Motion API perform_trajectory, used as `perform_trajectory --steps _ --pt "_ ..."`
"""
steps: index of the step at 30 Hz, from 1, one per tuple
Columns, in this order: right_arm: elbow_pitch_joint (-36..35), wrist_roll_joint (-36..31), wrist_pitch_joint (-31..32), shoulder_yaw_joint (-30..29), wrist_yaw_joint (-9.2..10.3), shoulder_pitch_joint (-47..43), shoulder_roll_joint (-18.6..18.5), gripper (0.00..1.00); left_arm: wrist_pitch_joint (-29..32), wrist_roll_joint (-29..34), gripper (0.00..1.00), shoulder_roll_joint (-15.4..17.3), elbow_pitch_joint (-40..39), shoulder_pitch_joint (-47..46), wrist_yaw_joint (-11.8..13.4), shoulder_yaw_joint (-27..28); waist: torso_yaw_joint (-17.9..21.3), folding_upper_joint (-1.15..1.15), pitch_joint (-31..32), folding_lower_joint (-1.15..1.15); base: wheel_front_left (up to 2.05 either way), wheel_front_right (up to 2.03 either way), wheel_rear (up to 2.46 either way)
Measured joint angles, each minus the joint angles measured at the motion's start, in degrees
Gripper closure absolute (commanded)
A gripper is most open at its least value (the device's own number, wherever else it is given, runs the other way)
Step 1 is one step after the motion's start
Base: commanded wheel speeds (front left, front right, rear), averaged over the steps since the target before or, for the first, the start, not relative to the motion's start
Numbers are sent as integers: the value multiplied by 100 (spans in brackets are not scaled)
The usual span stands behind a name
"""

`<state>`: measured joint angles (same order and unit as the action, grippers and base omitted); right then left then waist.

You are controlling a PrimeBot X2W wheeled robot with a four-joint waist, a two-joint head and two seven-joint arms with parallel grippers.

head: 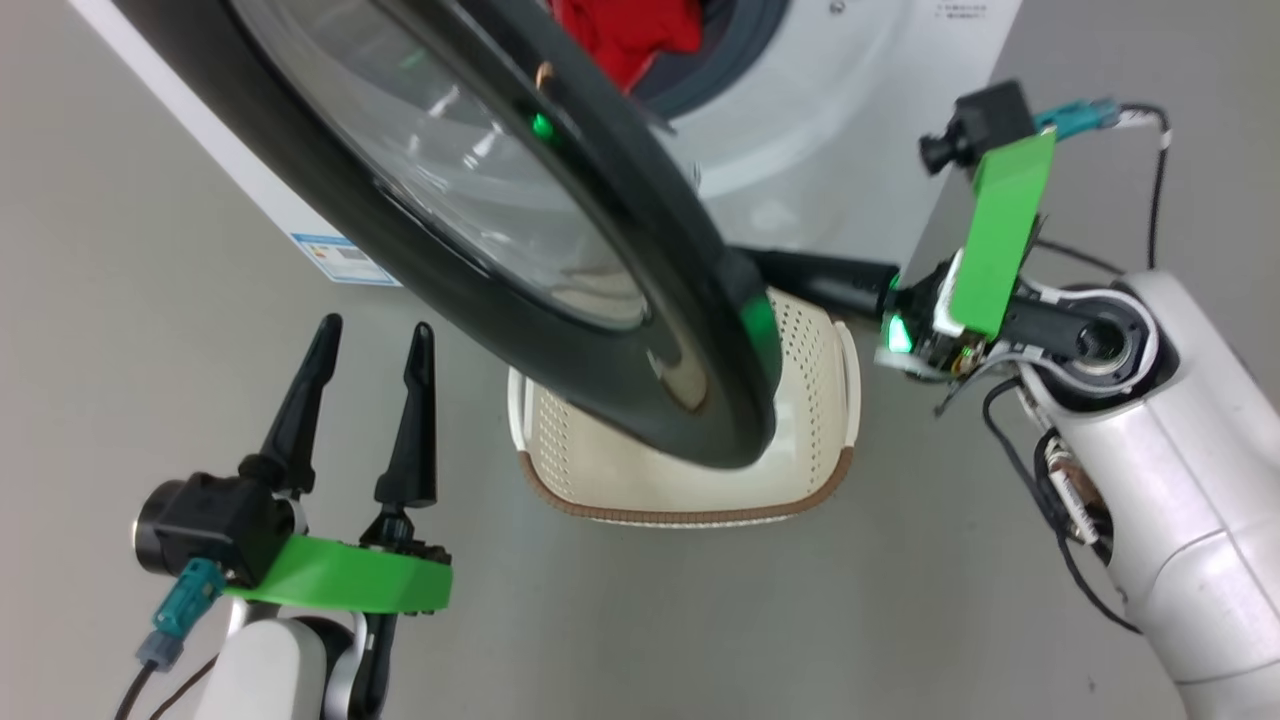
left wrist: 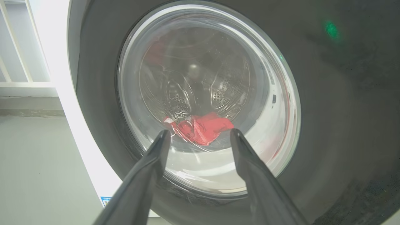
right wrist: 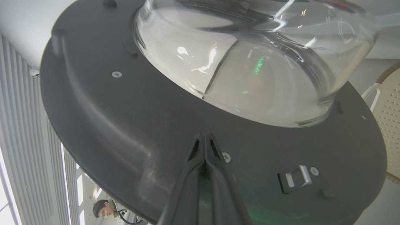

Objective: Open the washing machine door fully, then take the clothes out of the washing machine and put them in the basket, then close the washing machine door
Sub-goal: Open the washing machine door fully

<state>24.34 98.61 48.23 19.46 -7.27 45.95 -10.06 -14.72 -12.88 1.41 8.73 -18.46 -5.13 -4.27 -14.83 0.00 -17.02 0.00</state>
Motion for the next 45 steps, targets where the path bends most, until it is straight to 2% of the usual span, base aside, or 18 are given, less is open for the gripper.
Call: perform_trajectory --steps 16,26,37,45 --pt "-59 -182 169 126 1 -793 238 100 0 -88 0 2 110 287 166 -149 -461 0 690 0 0 0 0" --pt "-35 -199 170 119 7 -1183 343 100 0 -129 0 8 230 461 234 -290 -893 0 1076 0 0 0 0" --pt "64 -296 109 183 7 -1418 494 100 0 -134 0 26 355 674 261 -364 -1448 0 1305 0 0 0 0" --pt "226 -289 171 444 7 -1394 538 100 0 -190 0 52 278 757 328 -291 -1594 0 1345 0 0 0 0"
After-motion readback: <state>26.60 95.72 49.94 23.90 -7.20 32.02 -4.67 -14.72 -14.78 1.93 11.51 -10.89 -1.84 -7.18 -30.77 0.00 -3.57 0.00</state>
